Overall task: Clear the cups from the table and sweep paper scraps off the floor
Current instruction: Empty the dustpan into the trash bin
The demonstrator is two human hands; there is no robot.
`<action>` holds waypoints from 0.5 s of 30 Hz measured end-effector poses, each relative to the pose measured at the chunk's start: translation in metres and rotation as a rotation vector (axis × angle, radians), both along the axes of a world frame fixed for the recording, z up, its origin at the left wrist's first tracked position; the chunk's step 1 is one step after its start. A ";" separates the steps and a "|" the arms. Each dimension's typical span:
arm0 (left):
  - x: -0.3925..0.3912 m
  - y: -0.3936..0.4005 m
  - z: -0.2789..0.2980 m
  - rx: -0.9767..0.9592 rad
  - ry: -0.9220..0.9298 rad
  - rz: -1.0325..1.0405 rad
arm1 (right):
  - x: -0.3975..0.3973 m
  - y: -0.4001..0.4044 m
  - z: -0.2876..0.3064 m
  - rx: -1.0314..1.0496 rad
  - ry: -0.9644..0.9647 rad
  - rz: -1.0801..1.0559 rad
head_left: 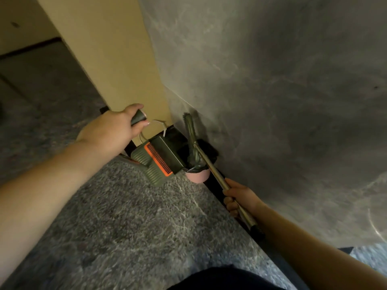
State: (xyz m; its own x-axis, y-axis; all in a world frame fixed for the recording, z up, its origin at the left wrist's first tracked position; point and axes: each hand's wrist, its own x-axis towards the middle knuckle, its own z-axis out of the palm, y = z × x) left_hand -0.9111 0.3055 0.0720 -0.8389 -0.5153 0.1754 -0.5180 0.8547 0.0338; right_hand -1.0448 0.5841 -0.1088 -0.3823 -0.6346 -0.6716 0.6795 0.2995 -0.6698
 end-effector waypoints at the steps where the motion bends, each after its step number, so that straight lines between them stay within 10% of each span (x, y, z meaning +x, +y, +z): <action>1: 0.014 0.000 -0.004 -0.005 0.013 0.005 | 0.009 -0.003 0.000 0.006 0.012 0.019; 15: 0.242 0.019 -0.100 0.172 0.061 0.353 | 0.156 -0.035 -0.028 0.077 0.066 0.293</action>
